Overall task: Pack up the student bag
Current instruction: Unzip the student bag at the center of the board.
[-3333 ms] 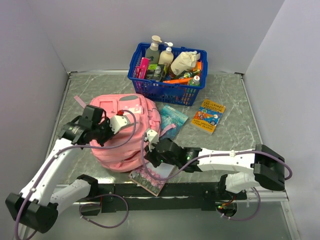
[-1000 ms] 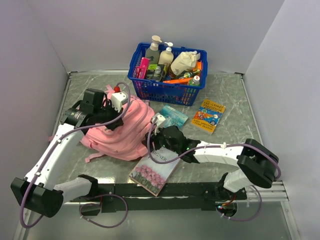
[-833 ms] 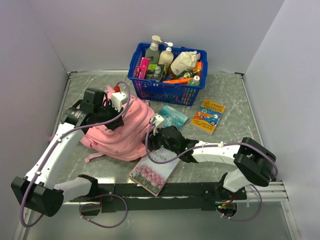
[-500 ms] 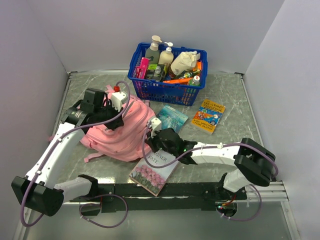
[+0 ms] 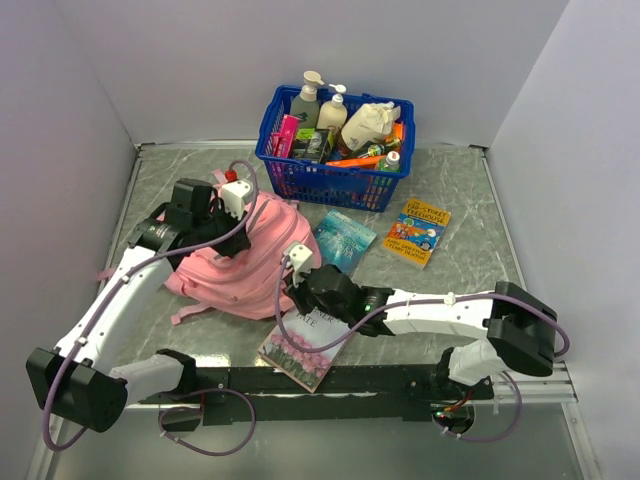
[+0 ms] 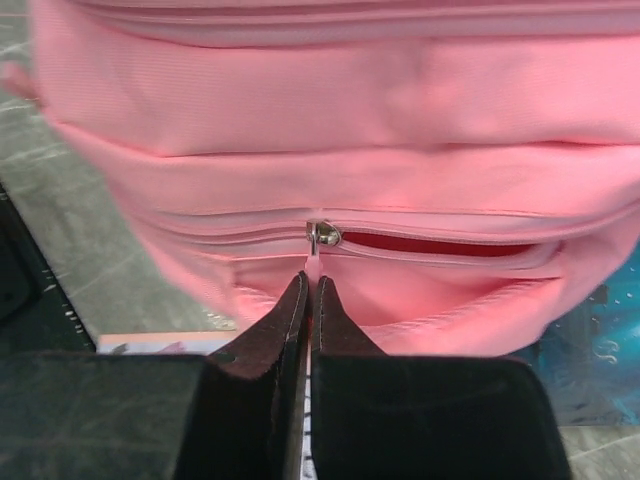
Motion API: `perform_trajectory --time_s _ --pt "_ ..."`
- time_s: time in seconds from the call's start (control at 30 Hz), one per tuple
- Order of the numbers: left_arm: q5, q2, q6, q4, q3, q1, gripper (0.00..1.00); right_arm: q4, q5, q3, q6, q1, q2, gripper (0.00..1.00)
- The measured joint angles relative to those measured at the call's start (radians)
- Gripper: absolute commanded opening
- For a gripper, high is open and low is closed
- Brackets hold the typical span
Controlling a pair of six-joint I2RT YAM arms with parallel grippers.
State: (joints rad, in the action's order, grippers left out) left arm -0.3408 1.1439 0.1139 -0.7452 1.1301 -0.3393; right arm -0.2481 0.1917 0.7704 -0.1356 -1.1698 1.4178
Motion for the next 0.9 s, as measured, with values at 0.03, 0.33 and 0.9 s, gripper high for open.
perform_trajectory --time_s 0.03,0.33,0.9 --pt "0.002 0.004 -0.011 0.010 -0.003 -0.002 0.01 0.013 0.003 0.009 0.000 -0.011 -0.002 0.00" --pt "0.089 0.072 -0.113 0.098 -0.020 -0.076 0.01 0.148 0.032 0.057 -0.001 -0.083 -0.028 0.00" --pt "0.180 0.161 -0.232 0.080 0.101 -0.119 0.01 0.286 0.116 0.245 0.012 -0.156 0.109 0.00"
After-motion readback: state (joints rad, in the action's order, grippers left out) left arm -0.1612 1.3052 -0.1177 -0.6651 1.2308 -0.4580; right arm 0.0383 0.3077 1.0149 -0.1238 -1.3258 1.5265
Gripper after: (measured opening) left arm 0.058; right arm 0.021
